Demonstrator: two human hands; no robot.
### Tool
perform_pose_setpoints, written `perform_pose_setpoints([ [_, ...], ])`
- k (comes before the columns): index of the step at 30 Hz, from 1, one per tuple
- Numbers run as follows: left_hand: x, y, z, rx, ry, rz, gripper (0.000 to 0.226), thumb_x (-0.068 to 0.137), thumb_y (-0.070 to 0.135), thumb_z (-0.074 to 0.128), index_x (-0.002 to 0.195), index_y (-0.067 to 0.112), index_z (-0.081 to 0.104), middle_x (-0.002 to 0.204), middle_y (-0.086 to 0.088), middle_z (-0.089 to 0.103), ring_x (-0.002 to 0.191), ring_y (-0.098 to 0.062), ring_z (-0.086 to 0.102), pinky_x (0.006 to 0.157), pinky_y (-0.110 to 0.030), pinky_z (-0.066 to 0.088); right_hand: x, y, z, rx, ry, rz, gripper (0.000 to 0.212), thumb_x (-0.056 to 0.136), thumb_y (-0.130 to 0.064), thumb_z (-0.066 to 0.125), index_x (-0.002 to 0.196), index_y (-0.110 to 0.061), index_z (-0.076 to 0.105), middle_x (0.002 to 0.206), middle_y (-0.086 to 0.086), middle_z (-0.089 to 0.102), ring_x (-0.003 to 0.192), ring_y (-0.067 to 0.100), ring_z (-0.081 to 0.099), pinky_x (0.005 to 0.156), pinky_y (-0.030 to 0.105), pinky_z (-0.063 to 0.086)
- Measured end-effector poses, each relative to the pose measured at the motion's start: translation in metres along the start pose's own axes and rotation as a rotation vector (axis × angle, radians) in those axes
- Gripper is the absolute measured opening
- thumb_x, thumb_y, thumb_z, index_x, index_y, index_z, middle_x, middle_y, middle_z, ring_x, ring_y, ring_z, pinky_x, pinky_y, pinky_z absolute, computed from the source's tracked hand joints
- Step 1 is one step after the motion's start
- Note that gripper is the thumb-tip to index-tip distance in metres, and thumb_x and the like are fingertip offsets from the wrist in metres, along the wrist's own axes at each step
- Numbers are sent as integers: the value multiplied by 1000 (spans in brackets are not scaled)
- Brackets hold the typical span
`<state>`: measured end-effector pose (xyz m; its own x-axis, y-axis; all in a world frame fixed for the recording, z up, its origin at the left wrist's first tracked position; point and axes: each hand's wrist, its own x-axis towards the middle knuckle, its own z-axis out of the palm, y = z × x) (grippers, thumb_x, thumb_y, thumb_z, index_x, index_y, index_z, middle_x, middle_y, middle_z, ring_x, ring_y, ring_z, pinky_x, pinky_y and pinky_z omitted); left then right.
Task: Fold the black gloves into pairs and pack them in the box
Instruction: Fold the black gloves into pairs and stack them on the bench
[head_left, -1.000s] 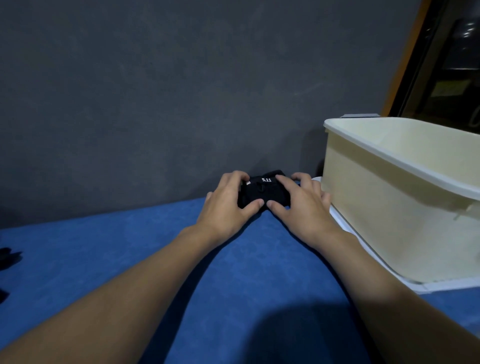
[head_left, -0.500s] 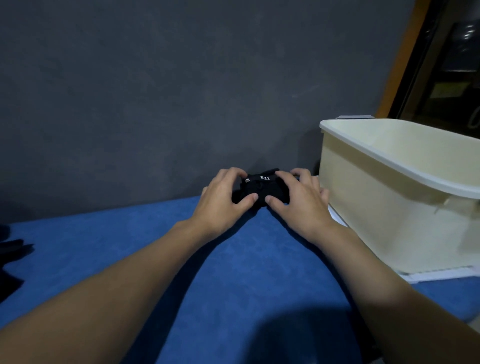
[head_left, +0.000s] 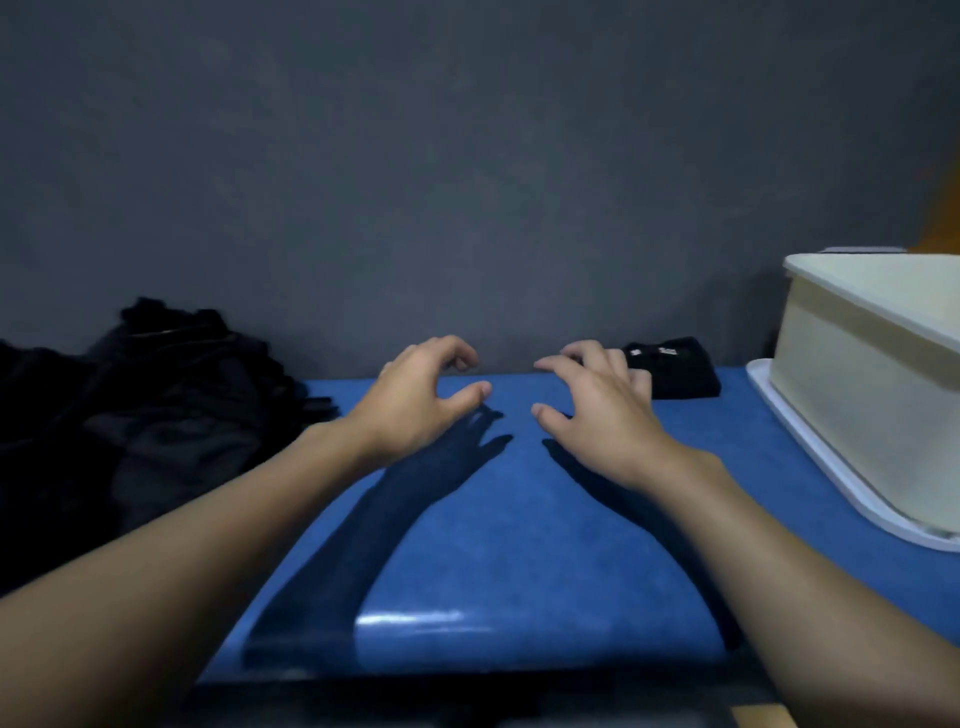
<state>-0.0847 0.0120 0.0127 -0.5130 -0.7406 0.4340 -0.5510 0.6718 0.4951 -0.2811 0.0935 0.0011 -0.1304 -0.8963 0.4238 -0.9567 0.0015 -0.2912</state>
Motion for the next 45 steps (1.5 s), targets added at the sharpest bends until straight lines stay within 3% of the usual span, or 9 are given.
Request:
perform_pose_setpoints([
  [7, -77, -30, -90, 141, 100, -62, 17, 89, 34, 70, 100, 22, 66, 96, 12, 62, 95, -14, 58, 88, -29, 44, 3, -106, 20, 146, -127, -171, 40, 94, -43, 54, 133, -36, 50, 134, -10, 47, 128, 15, 36, 102, 36, 23],
  [14, -139, -54, -143, 210, 234, -170, 9, 88, 20, 71, 97, 19, 70, 96, 7, 67, 87, -1, 59, 78, -4, 38, -17, -166, 52, 320, -220, -279, 36, 94, -41, 56, 130, -35, 54, 123, -13, 54, 120, 12, 43, 95, 31, 21],
  [16, -149, -62, -143, 238, 211, -200, 12, 88, 22, 71, 99, 20, 69, 99, 8, 66, 89, -2, 58, 79, -8, 40, -15, -178, 61, 334, -232, -300, 37, 94, -41, 56, 130, -36, 54, 125, -12, 54, 120, 13, 43, 96, 32, 22],
  [19, -153, -75, -140, 303, 85, -267, 21, 87, 32, 72, 106, 24, 68, 104, 7, 64, 98, -13, 59, 88, -32, 49, -11, -188, 73, 329, -241, -315, 38, 93, -42, 57, 130, -38, 53, 127, -11, 53, 120, 14, 43, 96, 32, 24],
  [21, -152, -80, -140, 333, 25, -278, 23, 86, 35, 72, 106, 24, 68, 105, 7, 61, 98, -15, 60, 90, -38, 50, -8, -192, 77, 344, -240, -314, 38, 93, -43, 57, 130, -38, 53, 126, -10, 54, 121, 14, 44, 98, 34, 26],
  [29, -151, -91, -140, 378, 51, -296, 40, 86, 40, 71, 122, 24, 63, 129, -2, 44, 121, -24, 46, 106, -39, 41, 0, -208, 95, 409, -237, -287, 37, 95, -41, 53, 132, -38, 55, 127, -11, 54, 121, 15, 43, 97, 35, 24],
  [34, -154, -92, -142, 421, 63, -345, 46, 92, 45, 60, 135, 30, 54, 147, -4, 40, 139, -26, 28, 115, -43, 30, 2, -208, 98, 572, -223, -239, 34, 96, -35, 56, 127, -24, 62, 131, -13, 52, 123, 11, 48, 111, 40, 29],
  [38, -151, -89, -141, 401, 130, -304, 54, 92, 43, 60, 142, 28, 45, 146, 3, 43, 138, -22, 31, 113, -45, 31, 2, -207, 91, 844, -156, -221, 24, 94, -19, 61, 115, -12, 70, 116, -7, 60, 111, 13, 59, 104, 37, 43],
  [45, -138, -71, -134, 254, 207, -227, 55, 95, 40, 59, 144, 25, 40, 143, 7, 48, 134, -14, 41, 112, -44, 33, -4, -195, 63, 1130, -78, -177, 12, 86, -4, 70, 93, -14, 70, 98, -7, 63, 84, 10, 66, 82, 24, 52],
])
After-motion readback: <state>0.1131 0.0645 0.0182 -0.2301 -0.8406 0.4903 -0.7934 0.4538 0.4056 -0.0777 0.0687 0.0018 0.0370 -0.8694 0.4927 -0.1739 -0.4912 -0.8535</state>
